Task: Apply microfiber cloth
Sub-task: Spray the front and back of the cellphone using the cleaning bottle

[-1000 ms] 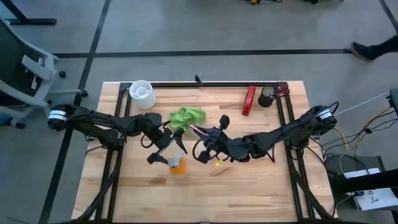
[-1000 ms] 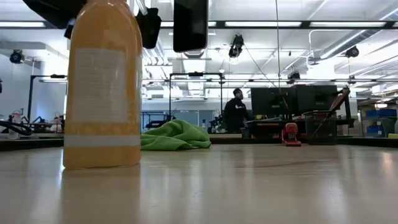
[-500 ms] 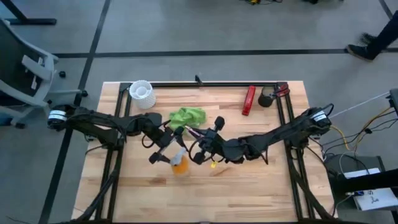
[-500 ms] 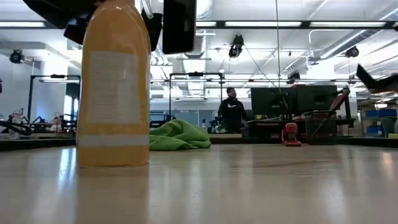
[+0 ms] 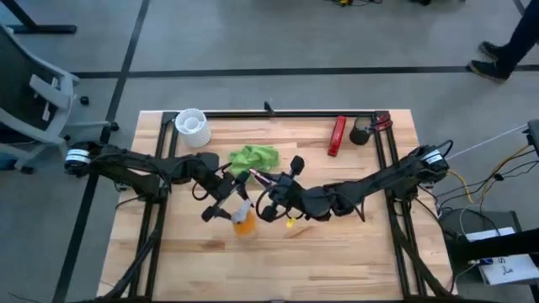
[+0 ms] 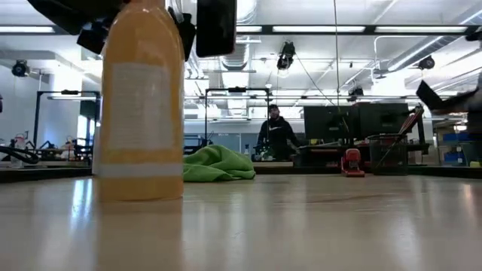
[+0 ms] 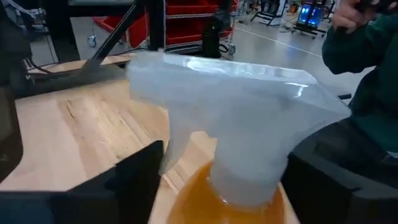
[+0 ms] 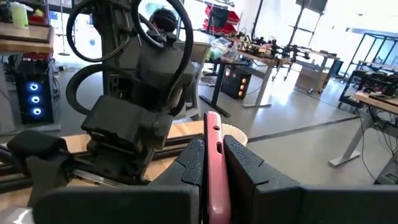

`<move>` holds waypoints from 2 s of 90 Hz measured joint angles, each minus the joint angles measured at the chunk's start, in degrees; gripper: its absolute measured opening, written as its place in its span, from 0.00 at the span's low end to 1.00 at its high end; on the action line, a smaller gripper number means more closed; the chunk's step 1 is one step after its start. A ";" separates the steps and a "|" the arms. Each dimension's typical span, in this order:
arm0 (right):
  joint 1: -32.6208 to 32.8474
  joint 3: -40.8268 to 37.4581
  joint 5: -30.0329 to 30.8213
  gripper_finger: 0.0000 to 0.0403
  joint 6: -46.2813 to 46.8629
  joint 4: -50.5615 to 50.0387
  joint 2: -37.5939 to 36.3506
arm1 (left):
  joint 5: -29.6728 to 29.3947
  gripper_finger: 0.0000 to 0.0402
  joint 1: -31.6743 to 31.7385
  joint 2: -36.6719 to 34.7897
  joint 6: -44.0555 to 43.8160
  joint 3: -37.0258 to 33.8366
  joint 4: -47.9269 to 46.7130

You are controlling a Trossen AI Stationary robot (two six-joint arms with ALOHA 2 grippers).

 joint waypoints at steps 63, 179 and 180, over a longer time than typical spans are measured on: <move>4.26 -0.02 8.18 0.04 2.59 -9.89 -7.51 | -0.25 0.69 0.02 -0.83 -2.43 0.00 -2.05; -6.32 -0.58 -14.60 0.04 -0.41 -14.86 -3.96 | -0.01 0.78 0.50 -14.99 -4.55 -0.09 -20.08; -6.32 -0.57 -15.44 0.04 -0.58 -14.86 -3.96 | 0.00 0.78 0.50 -15.09 -4.47 -0.09 -20.31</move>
